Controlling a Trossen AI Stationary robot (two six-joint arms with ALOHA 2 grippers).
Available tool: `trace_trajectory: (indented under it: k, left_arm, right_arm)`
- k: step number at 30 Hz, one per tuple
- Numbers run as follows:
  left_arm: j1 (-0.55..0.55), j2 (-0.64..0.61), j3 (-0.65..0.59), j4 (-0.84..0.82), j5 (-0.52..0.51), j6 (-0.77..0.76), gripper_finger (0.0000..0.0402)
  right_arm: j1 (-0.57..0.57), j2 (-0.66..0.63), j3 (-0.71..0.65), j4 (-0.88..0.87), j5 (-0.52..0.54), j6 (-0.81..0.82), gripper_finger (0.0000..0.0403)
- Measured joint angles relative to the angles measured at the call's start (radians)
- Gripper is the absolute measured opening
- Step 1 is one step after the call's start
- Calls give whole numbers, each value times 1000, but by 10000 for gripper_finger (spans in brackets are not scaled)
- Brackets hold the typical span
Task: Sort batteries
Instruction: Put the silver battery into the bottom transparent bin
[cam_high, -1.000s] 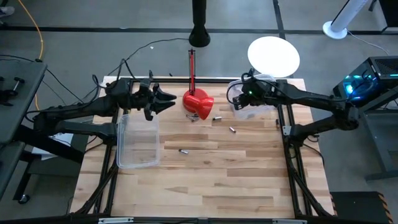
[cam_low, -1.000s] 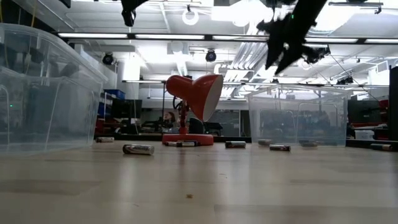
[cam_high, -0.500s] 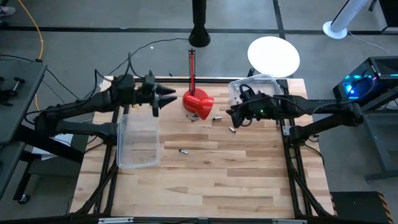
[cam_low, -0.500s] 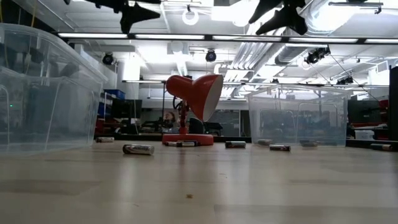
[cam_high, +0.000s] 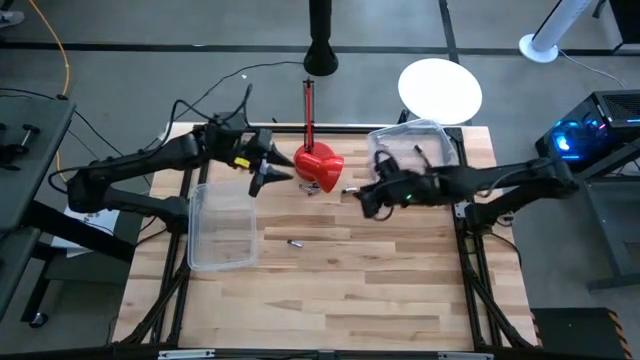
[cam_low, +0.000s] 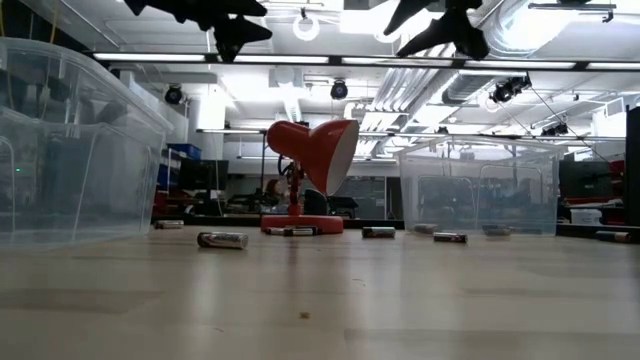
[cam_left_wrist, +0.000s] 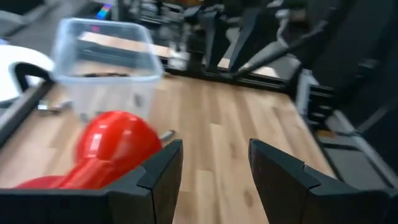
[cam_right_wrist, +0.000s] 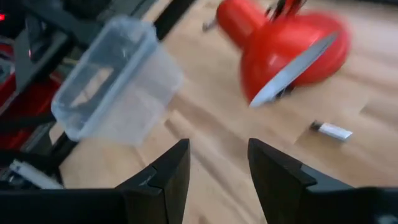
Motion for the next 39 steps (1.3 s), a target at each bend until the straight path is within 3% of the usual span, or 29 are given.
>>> trace_trajectory:
  k: [10, 15, 21, 29, 34, 39]
  left_arm:
    - [0, -13, 0, -5, 133, -6, 177]
    - [-13, -13, 0, 24, 117, -53, 177]
    - [-77, -13, 0, 186, -23, -204, 177]
    - [-179, -13, 0, 226, -270, -348, 177]
    - [-230, -13, 0, 227, -385, -362, 177]
    - [-245, -13, 0, 232, -422, -362, 177]
  right_arm:
    - [99, 173, 0, -59, -217, 115, 156]
    - [107, 229, -1, -260, -189, 95, 156]
    - [-22, 238, -77, -296, -174, 15, 156]
    - [-201, 239, -265, -131, -346, -91, 155]
    - [-207, 239, -273, -134, -226, -121, 146]
    - [-214, 279, -273, -118, -200, -141, 144]
